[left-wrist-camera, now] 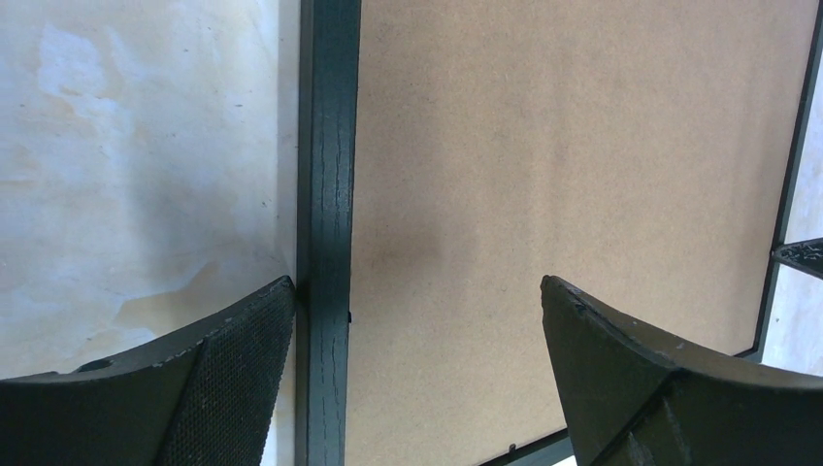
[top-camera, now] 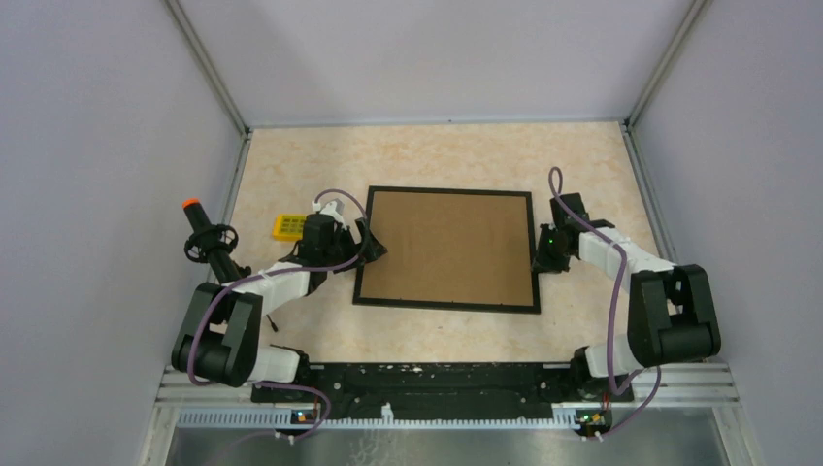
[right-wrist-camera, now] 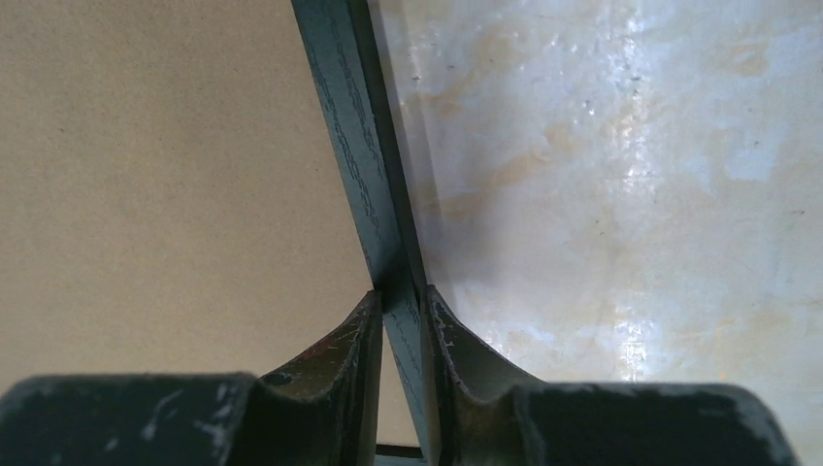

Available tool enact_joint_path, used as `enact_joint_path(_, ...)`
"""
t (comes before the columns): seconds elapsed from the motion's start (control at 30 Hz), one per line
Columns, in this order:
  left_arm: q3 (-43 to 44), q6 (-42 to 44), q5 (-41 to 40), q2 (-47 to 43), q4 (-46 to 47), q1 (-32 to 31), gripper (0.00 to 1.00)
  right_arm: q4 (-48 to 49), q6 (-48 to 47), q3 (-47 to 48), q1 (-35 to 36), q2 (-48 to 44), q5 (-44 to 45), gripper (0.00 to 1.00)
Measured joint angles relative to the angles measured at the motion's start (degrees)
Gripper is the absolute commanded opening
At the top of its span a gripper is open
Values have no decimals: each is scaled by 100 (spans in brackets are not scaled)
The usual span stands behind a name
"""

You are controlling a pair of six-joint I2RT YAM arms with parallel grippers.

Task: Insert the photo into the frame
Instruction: Install the photo frame at the center of the board.

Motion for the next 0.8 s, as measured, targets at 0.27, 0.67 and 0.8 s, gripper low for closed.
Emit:
enact_joint_path(0.27, 0, 44, -101, 11, 39, 44, 99, -660, 103, 855, 872, 732, 1250, 20)
enact_joint_path(0.67, -26, 37, 28, 11, 76, 79, 99, -1591, -393, 2208, 1510, 1526, 1399, 50)
enact_joint_path(0.8, -33, 13, 151, 24, 92, 83, 99, -1287, -409, 2402, 640, 1222, 623, 44)
